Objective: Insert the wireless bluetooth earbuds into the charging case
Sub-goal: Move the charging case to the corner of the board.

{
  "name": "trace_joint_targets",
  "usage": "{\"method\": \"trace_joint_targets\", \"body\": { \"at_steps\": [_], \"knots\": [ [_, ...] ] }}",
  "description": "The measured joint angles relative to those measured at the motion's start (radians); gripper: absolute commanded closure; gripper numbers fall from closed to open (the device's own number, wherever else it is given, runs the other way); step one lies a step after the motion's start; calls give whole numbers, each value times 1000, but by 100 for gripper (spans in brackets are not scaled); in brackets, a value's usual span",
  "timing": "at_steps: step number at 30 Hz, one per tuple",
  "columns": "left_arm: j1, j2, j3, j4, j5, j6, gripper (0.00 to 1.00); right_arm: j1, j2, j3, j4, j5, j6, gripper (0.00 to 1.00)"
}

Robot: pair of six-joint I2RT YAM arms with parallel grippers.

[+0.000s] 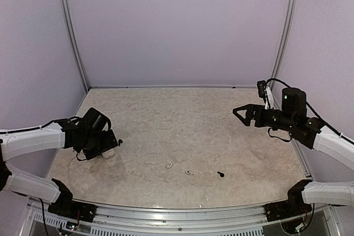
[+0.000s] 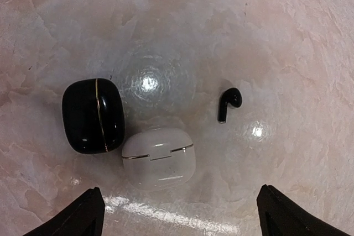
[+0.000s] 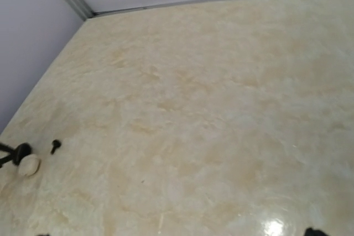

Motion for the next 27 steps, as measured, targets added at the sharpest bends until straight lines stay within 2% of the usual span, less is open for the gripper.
{"method": "trace_joint_targets", "body": {
  "at_steps": [3,7,14,19,27],
  "knots": [
    [2,39,0,10,6,35,4,-1,-5,1,8,-37,-38,0],
    [21,71,0,43,56,174,2,-6,6,3,8,-100,-79,0],
    [114,85,49,85,190,382,2,-23,60,15,16,-198,-97,0],
    [140,177,111,117,239,445,4,-37,95,23,16,-247,-99,0],
    [159,269,114,115,252,459,3,-48,96,32,19,-291,-100,0]
  ]
}}
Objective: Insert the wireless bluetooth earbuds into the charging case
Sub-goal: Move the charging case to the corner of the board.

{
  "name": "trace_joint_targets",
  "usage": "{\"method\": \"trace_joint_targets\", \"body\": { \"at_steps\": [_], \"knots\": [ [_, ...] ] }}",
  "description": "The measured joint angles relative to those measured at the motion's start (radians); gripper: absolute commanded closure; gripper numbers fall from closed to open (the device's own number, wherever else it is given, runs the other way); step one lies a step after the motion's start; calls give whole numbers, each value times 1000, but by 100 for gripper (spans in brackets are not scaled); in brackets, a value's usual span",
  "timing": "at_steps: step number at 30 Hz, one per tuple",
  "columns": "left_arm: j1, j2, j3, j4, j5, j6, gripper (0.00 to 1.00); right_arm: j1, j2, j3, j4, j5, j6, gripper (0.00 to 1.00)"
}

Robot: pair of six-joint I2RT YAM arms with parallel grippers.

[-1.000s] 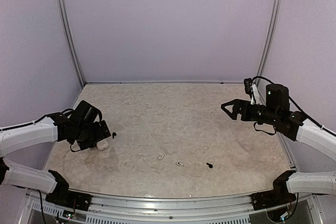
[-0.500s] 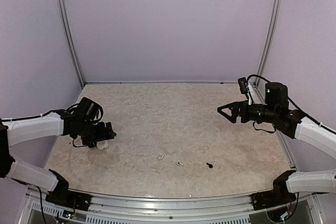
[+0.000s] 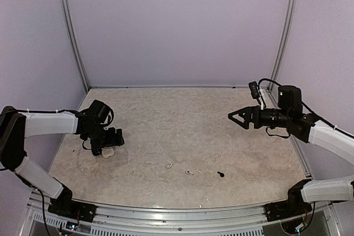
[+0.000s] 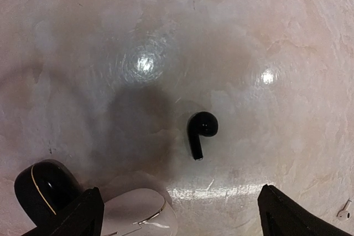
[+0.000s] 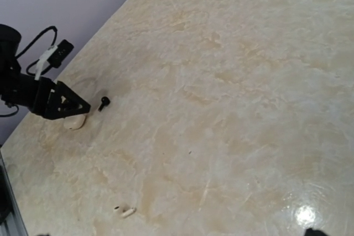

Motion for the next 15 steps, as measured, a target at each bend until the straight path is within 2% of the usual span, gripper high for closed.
{"method": "trace_joint_targets", "body": {
  "at_steps": [7,15],
  "knots": [
    [-21,3,-23,8,10,-26,10,-8,0,0,0,-14,0,0],
    [-172,-23,-94,23,19,-142,13,-9,-1,0,0,-29,1,1]
  ]
}}
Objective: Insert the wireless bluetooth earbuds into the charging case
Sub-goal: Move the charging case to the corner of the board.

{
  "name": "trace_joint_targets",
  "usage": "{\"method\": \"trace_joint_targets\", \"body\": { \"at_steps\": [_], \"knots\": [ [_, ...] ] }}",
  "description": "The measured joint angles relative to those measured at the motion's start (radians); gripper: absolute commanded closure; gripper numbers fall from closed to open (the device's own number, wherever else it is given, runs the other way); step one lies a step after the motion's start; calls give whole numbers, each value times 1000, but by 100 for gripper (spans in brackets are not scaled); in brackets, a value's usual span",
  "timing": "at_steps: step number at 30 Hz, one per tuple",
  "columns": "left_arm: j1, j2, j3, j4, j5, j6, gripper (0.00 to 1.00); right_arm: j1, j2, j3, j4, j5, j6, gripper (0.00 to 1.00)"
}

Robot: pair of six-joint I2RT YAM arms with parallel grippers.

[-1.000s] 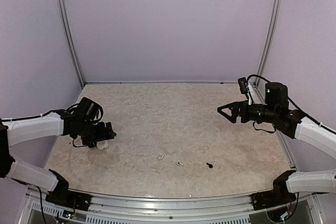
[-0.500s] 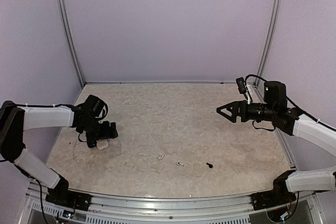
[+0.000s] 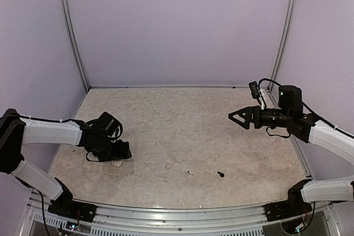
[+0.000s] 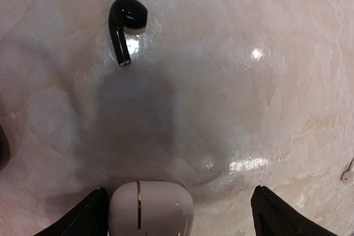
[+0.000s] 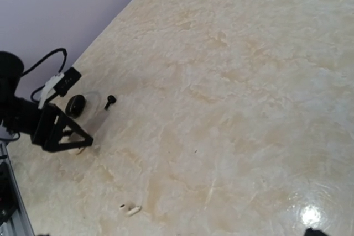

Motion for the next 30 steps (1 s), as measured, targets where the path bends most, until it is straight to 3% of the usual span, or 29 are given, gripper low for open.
{"method": "trace_joint_targets", "body": {
  "at_steps": [9,30],
  "knots": [
    [-140,-38,-21,-43,-53,-108,18,-5,-6,0,0,-12,6,0],
    [-182,54,27,-70,-204,-135,42,-5,-2,0,5,-16,-8,1]
  ]
}}
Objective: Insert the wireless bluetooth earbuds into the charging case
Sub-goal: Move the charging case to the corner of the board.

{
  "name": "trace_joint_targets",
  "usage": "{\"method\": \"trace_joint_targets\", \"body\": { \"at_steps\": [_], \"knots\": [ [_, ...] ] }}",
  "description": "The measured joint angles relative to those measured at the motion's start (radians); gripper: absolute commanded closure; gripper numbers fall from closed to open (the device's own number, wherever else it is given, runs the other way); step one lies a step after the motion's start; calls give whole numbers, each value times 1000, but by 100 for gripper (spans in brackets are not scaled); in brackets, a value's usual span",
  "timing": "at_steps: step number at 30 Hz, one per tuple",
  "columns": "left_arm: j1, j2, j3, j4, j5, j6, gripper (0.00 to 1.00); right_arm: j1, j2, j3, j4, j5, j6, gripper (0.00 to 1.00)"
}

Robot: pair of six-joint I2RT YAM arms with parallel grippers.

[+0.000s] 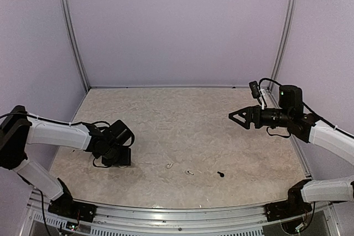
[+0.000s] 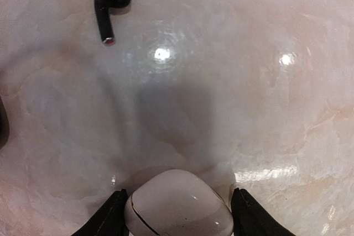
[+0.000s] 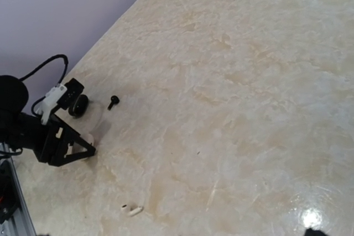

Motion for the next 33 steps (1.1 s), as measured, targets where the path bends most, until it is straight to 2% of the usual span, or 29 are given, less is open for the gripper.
{"method": "trace_joint_targets", "body": {
  "at_steps": [4,12,21,29,31,33],
  "knots": [
    [-62,45,40,19,1,13,45,0,0,0,0,-3,-3,1],
    [-178,185,200,35,18,45,47,0,0,0,0,-3,-13,0],
    [-188,427,585,45,47,150,49,-6,-21,0,-19,35,-48,1],
    [-220,594,743,55,101,172,49,-27,-37,0,-42,54,-68,0],
    [-225,617,754,56,110,172,43,-27,-28,0,-43,54,-69,1],
    [-229,625,768,58,119,176,28,-27,-17,-1,-44,54,-68,0]
  ]
}}
